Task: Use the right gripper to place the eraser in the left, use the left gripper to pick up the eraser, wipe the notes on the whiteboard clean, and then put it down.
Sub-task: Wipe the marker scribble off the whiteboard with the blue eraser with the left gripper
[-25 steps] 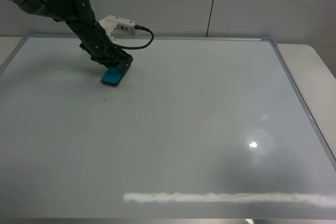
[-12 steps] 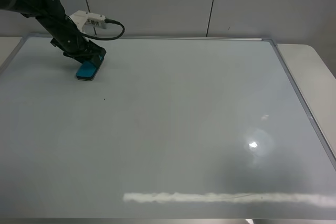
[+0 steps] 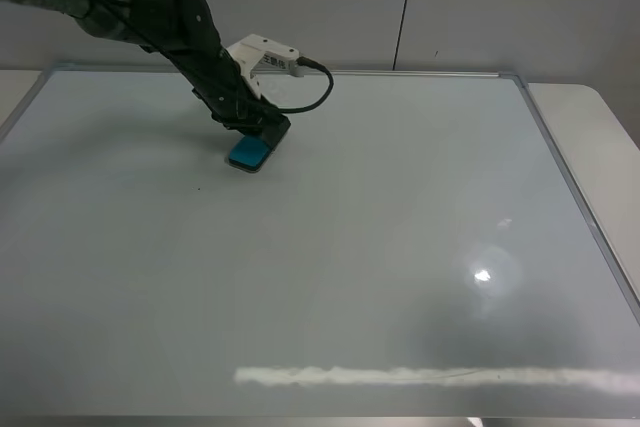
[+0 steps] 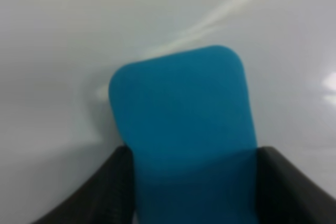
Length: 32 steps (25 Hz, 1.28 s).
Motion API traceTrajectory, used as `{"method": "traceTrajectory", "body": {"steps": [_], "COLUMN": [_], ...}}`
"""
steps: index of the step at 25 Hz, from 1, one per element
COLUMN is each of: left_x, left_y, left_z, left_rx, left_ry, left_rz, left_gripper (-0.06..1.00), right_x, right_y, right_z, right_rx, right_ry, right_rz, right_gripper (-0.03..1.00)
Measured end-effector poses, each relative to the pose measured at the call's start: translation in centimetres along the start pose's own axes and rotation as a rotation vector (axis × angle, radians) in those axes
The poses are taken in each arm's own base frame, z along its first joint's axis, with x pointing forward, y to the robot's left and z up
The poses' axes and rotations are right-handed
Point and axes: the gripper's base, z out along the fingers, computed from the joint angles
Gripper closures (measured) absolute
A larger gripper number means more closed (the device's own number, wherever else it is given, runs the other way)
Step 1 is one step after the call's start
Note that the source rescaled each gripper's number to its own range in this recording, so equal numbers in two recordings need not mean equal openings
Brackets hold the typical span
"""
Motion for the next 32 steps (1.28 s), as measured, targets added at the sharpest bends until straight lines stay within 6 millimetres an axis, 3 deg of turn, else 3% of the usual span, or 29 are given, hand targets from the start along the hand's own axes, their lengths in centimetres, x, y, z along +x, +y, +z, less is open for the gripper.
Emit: {"method": "traceTrajectory", "body": {"steps": [4,8,16,19,23,28,32], "left_x": [0.0,0.2,2.0,2.8,3.1,3.6,6.2], "left_y": [-1.7,-0.1,8.3,10.5,11.3,10.9,9.7], "left_z": [0.3,0.1,-1.5,-2.6,-3.5,-5.4,-6.4], "left_rx": [0.021,0.014,-0.078,-0.099,-0.124,-0.139,-0.144], "left_ry": [0.006,0.008,0.001,0.019,0.044,0.082,0.106], "left_rz": [0.028,-0.018,-0.167,-0.201,-0.183,-0.215,-0.274], "left_gripper": [0.94,0.94,0.94,0.94,0.94,0.94,0.94], "right_x": [0.0,0.0,0.0,0.0,0.0,0.0,0.0], "right_y": [0.0,0.0,0.0,0.0,0.0,0.0,0.0], "right_z": [0.0,0.0,0.0,0.0,0.0,0.0,0.0], "right_rx": [0.000,0.000,0.000,0.000,0.000,0.000,0.000], "right_ry": [0.000,0.000,0.000,0.000,0.000,0.000,0.000], "right_rz": [0.000,0.000,0.000,0.000,0.000,0.000,0.000], "right_gripper": [-0.03,-0.03,-0.03,-0.03,-0.03,-0.03,-0.03]}}
